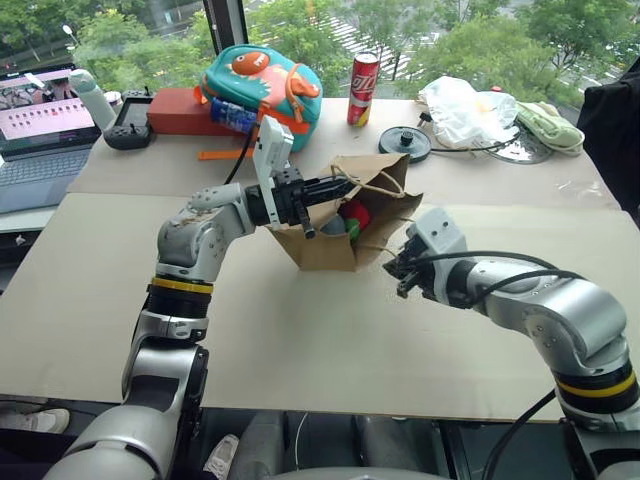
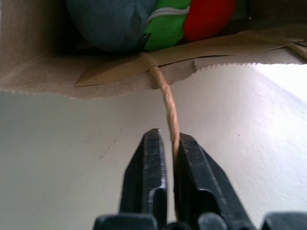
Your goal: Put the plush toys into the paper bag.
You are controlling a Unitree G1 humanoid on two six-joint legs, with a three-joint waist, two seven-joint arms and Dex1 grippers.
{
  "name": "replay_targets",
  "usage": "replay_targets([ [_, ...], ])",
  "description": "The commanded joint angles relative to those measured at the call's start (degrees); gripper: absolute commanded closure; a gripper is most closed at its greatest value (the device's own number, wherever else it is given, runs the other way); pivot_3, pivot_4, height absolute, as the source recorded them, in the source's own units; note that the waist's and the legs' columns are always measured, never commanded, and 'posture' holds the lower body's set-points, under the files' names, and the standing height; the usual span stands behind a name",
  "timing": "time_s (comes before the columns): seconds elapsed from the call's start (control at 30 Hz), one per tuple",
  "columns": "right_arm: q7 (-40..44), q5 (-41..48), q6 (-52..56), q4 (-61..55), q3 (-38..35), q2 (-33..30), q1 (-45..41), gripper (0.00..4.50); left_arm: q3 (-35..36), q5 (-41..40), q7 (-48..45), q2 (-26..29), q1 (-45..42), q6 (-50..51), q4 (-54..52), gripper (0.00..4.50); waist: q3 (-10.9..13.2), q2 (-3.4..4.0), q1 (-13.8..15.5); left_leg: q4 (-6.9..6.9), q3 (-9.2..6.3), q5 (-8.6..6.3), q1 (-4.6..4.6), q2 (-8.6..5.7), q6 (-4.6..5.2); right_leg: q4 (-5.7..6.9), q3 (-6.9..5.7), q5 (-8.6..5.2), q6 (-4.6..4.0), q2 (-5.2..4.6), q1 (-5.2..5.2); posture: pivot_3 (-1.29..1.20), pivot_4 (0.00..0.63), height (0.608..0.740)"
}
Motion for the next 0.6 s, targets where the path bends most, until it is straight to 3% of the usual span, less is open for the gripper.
replay_targets([
  [0.03,0.0,-0.3,0.3,-2.0,-3.3,1.1,-1.2,4.47,0.5,-0.4,-0.2,0.2,-0.7,-0.5,-1.6,4.50,0.0,0.00,0.0,0.00,0.00,0.00,0.00,0.00,0.00,0.01,-0.01,0.00,0.00,0.00,0.00,0.00,0.150,0.739],
  [0.33,-0.5,1.9,2.6,-3.9,-9.9,5.0,-3.0,4.47,0.8,-0.4,-0.1,-0.3,-1.1,-1.0,-0.8,4.50,0.0,0.00,0.0,0.00,-0.01,0.00,0.01,0.00,0.00,0.03,0.00,0.00,0.00,0.00,0.00,0.00,0.150,0.739],
  [0.47,-0.1,5.4,7.7,-8.4,-18.3,3.1,-7.5,4.47,2.0,-1.6,1.7,-3.2,-2.1,-1.7,-0.4,4.50,0.0,0.00,0.2,0.01,-0.02,0.00,-0.03,-0.02,0.00,0.03,0.00,0.01,-0.01,-0.02,-0.01,0.00,0.150,0.739],
  [0.6,-0.5,6.8,12.3,-10.3,-20.1,1.9,-11.1,4.47,3.7,-2.6,4.6,-5.6,-1.7,-1.1,-0.7,4.50,0.0,0.00,0.3,0.01,-0.05,0.00,-0.03,-0.02,0.00,0.00,-0.05,0.01,-0.01,-0.03,0.02,0.00,0.150,0.739],
])
